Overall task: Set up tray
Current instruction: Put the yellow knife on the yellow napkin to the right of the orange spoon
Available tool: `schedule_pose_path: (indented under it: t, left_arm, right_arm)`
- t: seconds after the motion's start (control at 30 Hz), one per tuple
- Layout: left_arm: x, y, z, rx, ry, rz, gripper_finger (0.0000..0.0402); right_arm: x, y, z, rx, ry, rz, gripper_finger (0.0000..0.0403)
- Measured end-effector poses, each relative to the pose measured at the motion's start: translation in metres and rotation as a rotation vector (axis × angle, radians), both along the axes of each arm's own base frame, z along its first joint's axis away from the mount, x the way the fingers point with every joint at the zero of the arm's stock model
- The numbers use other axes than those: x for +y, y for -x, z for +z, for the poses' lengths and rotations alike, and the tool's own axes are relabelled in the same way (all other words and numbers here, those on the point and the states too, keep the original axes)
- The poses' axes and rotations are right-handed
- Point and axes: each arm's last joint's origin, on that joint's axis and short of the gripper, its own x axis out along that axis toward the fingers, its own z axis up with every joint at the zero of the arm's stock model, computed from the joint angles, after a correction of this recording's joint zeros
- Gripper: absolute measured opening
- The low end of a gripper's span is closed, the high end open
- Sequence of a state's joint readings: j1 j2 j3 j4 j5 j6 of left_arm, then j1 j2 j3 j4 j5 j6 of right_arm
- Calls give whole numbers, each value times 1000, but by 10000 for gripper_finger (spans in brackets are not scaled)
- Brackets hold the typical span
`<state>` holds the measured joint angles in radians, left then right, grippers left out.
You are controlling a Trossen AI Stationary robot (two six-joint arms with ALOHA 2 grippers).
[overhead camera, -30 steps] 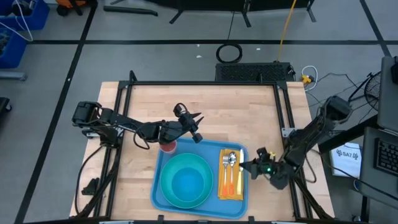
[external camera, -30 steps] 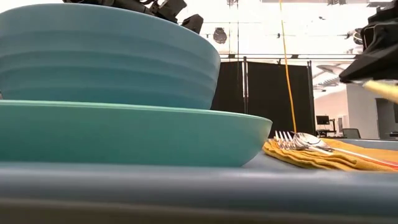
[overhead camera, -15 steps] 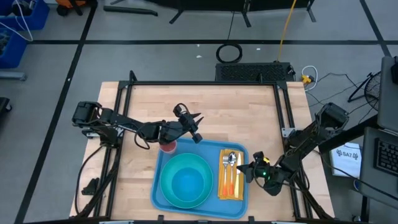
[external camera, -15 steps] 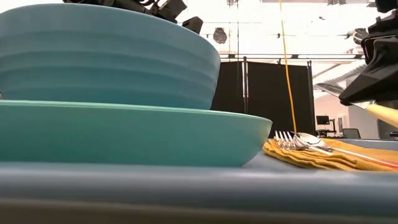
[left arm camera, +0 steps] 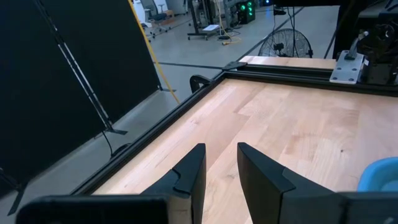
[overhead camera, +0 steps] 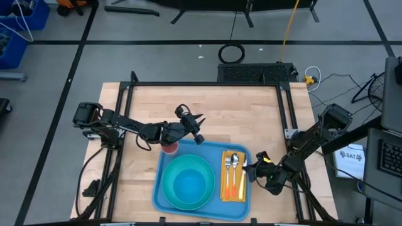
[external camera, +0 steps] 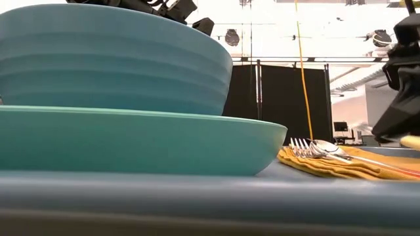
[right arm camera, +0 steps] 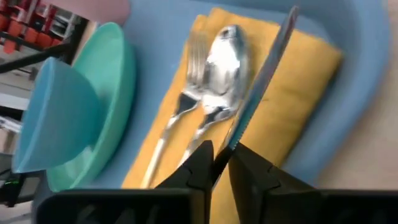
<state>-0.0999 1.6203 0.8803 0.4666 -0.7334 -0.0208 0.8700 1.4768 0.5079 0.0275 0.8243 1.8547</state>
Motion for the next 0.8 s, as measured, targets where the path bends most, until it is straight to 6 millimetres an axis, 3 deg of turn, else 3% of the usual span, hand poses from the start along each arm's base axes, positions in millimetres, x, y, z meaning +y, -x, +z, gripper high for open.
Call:
schedule_pose_path:
  t: [0.33,0.8]
  left_arm:
    - [0,0,0,-1,1,-1,97]
    - [0,0,0,-2,3,-1,97]
  right_arm:
    - [-9,-5,-4,47,15,17,79]
    - [-12,-16,-3,133,-82,125,84]
